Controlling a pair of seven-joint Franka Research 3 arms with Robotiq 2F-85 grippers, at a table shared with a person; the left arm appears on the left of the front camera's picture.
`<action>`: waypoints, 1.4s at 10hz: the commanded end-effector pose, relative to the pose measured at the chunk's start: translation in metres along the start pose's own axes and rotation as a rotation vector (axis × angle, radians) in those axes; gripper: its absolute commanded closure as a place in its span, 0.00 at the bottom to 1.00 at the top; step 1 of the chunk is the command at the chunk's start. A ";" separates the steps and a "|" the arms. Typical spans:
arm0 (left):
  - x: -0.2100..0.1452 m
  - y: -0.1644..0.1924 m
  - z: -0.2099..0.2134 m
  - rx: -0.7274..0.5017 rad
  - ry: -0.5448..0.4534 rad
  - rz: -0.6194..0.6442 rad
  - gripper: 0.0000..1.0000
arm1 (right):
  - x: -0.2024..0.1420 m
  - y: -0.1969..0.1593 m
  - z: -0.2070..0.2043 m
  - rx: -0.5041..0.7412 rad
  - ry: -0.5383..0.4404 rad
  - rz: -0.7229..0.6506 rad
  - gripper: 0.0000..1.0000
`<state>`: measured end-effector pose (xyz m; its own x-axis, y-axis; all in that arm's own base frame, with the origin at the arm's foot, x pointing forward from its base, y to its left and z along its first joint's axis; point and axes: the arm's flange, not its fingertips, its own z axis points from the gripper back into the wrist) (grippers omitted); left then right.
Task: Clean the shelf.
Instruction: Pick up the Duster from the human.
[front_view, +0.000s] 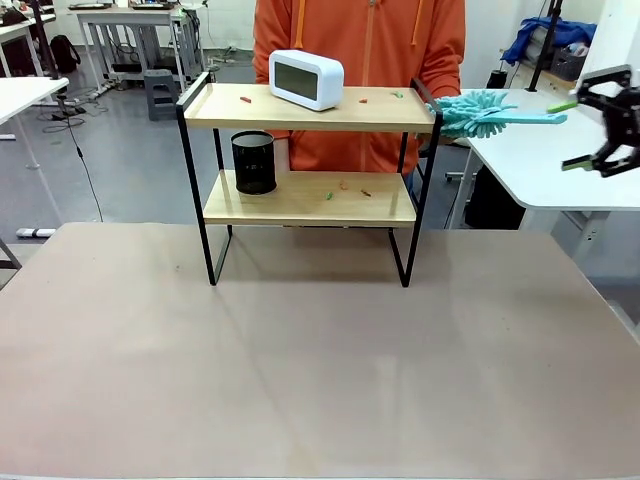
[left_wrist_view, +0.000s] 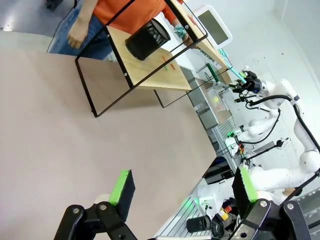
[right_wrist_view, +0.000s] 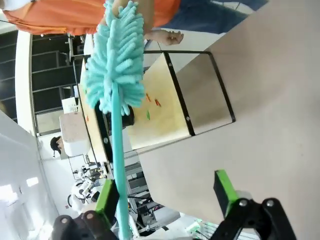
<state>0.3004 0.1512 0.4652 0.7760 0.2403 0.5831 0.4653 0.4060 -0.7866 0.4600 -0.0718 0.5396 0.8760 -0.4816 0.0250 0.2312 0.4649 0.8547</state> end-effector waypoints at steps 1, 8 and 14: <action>0.001 -0.001 -0.001 -0.016 -0.019 -0.023 0.00 | 0.025 0.015 -0.009 0.083 -0.015 -0.048 0.00; 0.001 -0.001 -0.001 -0.016 -0.019 -0.023 0.00 | 0.029 0.028 -0.041 0.144 0.064 -0.029 0.00; 0.001 -0.001 -0.001 -0.016 -0.019 -0.023 0.00 | 0.029 0.024 -0.048 0.139 0.094 0.002 0.82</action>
<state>0.2999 0.1518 0.4652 0.7748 0.2405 0.5847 0.4667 0.4064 -0.7855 0.5050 -0.0398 0.5358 0.9051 -0.4241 -0.0312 0.2050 0.3709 0.9058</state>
